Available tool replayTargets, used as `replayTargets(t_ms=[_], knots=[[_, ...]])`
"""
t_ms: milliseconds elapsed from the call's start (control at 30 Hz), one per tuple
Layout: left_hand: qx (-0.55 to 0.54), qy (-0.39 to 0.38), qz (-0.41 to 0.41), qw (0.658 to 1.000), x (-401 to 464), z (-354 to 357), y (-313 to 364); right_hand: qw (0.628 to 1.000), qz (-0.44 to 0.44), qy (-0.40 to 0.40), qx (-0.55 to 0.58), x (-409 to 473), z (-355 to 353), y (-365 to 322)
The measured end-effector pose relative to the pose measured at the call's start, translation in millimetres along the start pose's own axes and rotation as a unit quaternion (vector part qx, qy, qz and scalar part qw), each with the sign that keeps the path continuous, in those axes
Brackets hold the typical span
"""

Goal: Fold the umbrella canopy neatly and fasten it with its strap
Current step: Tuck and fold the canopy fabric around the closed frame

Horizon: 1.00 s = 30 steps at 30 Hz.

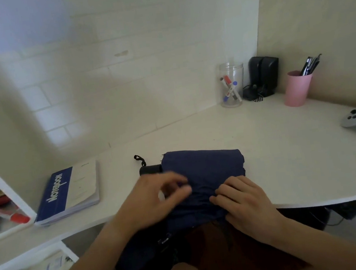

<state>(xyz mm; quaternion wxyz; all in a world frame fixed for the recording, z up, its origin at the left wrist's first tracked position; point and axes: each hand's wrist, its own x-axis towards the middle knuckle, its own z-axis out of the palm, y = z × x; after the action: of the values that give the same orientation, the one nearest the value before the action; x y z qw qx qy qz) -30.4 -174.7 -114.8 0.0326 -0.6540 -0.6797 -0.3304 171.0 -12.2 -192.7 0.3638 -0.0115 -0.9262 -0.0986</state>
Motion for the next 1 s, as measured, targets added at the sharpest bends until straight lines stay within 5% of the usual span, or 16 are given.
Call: replayTargets(t_ms=[67,233,400,733,867,1000], knots=[[0.059,0.050,-0.039,0.996,34,-3,-14,1.000,0.002,-0.012,0.020,3,-2,1],[0.115,-0.291,-0.139,0.939,106,-8,-43,0.998,-0.014,-0.041,0.049,9,-11,5],[0.057,-0.363,-0.138,0.920,121,-12,-39,0.998,-0.042,-0.051,0.022,12,-14,13],[0.177,-0.149,0.109,0.967,80,9,-26,0.989,0.062,-0.059,0.119,51,-39,44],[0.238,-0.051,0.210,0.947,71,24,-26,0.982,0.126,-0.036,0.133,66,-42,55],[0.309,-0.032,0.254,0.916,59,35,-36,0.985,0.095,-0.049,0.135,64,-39,56]])
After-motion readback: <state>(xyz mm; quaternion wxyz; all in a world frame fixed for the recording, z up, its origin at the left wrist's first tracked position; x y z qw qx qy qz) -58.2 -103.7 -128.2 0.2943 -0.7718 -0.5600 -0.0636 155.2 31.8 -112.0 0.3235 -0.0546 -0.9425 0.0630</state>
